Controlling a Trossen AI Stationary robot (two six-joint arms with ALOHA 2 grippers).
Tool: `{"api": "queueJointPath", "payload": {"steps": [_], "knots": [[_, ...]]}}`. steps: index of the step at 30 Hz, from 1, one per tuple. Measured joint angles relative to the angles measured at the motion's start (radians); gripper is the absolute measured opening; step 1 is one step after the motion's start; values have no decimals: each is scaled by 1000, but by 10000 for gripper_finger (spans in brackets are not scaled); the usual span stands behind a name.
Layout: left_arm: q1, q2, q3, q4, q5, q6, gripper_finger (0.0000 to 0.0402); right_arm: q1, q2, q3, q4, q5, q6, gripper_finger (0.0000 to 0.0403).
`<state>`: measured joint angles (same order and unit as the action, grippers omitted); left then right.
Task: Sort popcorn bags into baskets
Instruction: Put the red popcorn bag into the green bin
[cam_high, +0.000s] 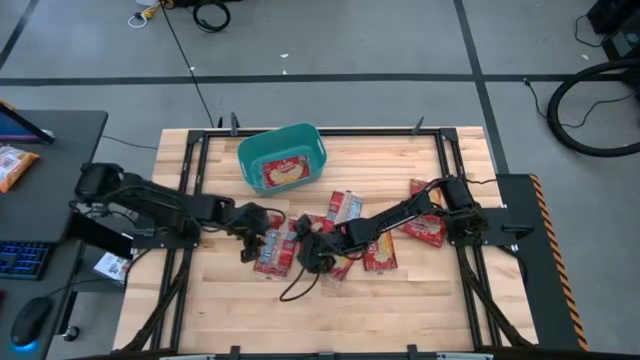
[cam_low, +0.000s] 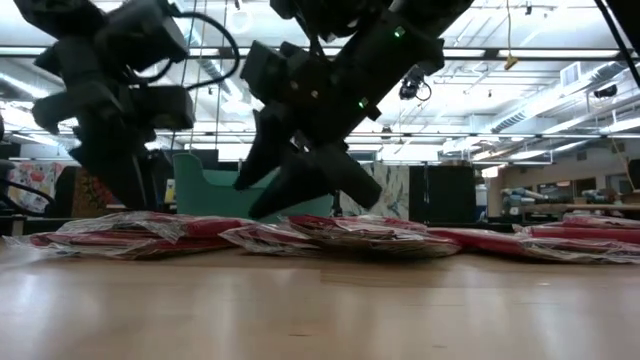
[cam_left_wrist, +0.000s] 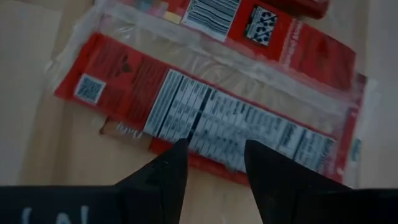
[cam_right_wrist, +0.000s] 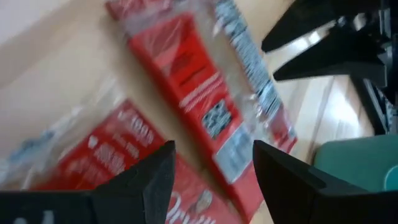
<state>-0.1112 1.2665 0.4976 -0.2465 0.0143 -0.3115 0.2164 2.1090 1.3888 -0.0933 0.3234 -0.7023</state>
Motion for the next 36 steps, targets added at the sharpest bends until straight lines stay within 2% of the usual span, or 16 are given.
{"api": "queueJointPath", "payload": {"steps": [4, 9, 17, 19, 23, 27, 36], "knots": [[0, 81, 1, 81, -4, 18, 164, 8, 0, 0, -54, 20, 0, 217], [0, 163, 4, 211, -6, 58, 164, 6, 0, 0, -38, 22, -7, 217], [1, 189, -1, 313, -7, 80, 164, -1, 0, 0, -37, -19, -13, 212], [1, 189, -1, 332, -8, 87, 164, 1, 0, 0, 4, -25, -36, 203], [1, 189, -1, 337, -8, 88, 164, 20, 0, 0, 80, 35, -90, 179], [1, 189, -1, 338, -7, 88, 164, 19, 0, 0, 92, 16, -125, 155], [1, 189, -1, 346, -7, 90, 164, -6, 0, 0, 2, -35, 6, 100]]}}
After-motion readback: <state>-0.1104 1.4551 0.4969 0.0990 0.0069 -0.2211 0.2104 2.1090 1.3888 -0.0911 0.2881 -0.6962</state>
